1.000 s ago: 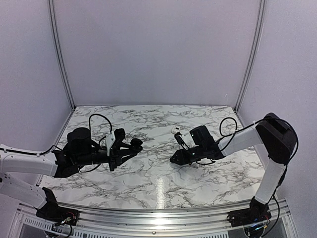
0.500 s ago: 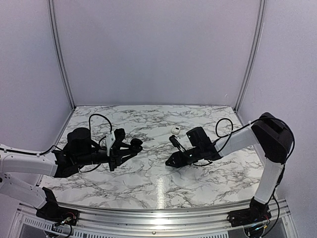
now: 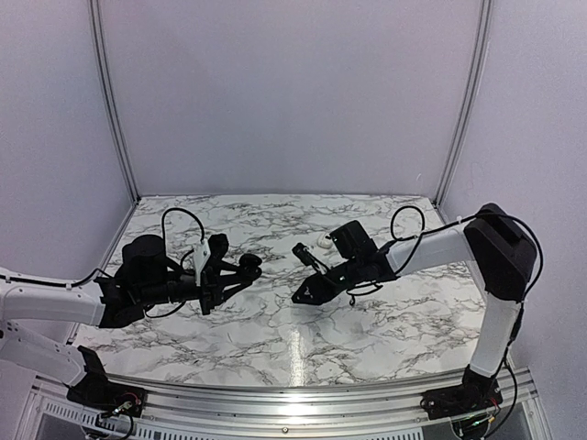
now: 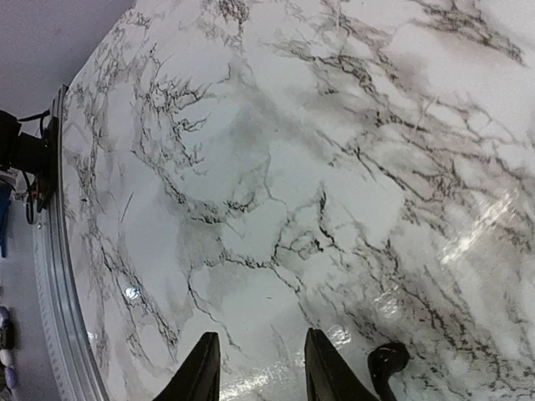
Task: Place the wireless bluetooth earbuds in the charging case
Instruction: Place the right earbud at the center of the board, then pick up the right earbud from the center of the board.
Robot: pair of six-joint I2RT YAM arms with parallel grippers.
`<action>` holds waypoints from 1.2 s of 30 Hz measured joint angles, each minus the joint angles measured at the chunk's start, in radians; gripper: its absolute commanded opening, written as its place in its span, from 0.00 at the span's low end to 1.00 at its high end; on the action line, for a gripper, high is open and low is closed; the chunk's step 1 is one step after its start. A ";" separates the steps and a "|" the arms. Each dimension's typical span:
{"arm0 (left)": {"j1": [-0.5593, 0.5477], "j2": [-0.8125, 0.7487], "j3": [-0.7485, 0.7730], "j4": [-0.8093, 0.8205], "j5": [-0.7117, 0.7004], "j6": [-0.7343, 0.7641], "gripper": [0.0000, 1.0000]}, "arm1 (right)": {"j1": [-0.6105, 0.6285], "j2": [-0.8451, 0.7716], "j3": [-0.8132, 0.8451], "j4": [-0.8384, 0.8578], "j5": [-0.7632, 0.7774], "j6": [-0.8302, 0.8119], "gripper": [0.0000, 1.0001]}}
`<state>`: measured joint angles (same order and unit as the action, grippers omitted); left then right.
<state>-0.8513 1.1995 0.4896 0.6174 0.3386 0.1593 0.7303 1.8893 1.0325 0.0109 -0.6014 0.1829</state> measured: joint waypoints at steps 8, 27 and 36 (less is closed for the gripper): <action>0.020 -0.011 0.000 0.006 0.024 -0.043 0.09 | -0.002 0.006 0.313 -0.356 0.185 -0.243 0.34; 0.024 -0.011 0.000 0.006 0.050 -0.048 0.09 | 0.092 0.240 0.589 -0.819 0.463 -0.385 0.29; 0.024 -0.011 0.000 0.006 0.054 -0.048 0.09 | 0.105 0.260 0.608 -0.864 0.524 -0.399 0.29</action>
<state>-0.8272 1.1889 0.4896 0.6231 0.3923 0.1112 0.8349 2.1490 1.6409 -0.8528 -0.0772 -0.2157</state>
